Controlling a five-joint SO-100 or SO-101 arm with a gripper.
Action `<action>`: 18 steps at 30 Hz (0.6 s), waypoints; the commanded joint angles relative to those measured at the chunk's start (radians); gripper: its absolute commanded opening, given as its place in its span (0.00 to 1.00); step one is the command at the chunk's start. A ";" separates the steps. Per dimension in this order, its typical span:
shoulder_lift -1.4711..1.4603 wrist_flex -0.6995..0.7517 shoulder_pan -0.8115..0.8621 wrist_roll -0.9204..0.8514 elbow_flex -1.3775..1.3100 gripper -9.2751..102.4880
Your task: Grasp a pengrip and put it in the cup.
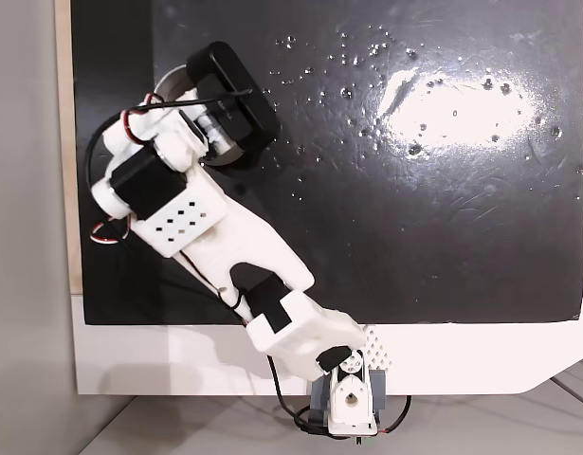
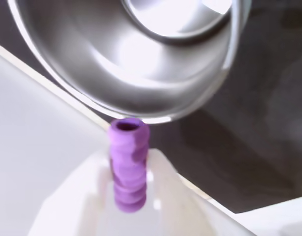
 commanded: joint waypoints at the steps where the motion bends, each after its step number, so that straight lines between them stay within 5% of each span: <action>1: 0.002 -0.028 0.054 0.035 -0.109 0.08; 9: -0.040 -0.020 0.072 0.037 -0.132 0.09; 14: -0.058 0.009 0.066 0.025 -0.132 0.34; 18: -0.055 0.011 0.067 0.023 -0.133 0.39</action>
